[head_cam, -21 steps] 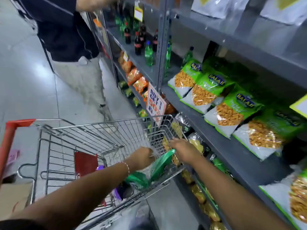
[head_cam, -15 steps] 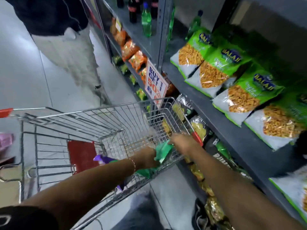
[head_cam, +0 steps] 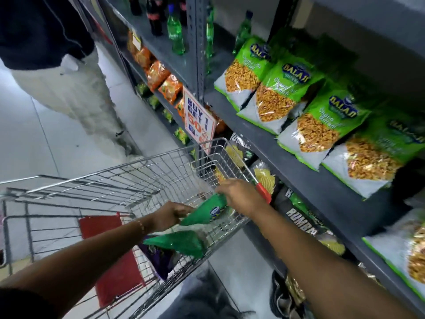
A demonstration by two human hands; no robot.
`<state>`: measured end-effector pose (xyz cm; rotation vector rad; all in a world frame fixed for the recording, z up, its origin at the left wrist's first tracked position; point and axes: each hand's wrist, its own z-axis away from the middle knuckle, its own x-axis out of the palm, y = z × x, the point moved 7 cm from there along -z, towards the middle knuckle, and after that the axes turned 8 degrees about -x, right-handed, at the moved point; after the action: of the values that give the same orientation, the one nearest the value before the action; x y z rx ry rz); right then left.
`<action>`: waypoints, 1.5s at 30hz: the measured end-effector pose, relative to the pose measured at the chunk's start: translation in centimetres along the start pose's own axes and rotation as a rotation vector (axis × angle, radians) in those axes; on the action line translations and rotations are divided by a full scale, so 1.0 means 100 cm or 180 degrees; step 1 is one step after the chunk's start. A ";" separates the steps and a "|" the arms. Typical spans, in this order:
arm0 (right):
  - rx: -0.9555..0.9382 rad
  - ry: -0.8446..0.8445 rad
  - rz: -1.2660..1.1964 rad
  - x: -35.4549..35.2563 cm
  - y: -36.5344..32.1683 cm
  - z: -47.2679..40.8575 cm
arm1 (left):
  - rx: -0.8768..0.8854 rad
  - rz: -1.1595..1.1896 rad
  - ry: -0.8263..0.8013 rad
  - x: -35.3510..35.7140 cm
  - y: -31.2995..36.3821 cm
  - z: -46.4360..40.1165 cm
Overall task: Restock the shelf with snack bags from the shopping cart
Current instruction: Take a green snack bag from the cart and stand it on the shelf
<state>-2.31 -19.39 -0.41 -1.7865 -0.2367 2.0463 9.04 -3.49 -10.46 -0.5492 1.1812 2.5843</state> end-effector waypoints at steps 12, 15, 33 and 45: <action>-0.0526 0.2489 -0.1061 -0.302 -0.092 0.082 | 0.1004 0.0932 0.1558 -0.062 0.202 0.094; -0.0836 0.3294 -0.1283 -0.382 -0.108 0.136 | 0.1754 0.1157 0.1806 -0.082 0.282 0.136; 0.0695 0.4471 -0.1091 -0.394 -0.009 0.440 | 0.3288 0.1063 -0.0085 0.025 0.622 0.181; 0.1959 0.5290 -0.1004 -0.375 0.064 0.542 | 0.3086 0.0641 -0.0746 0.136 0.732 0.146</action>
<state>-53.01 -33.03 39.98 -2.1219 0.5037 -0.0311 -33.81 -38.39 41.60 0.0894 2.2037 1.7730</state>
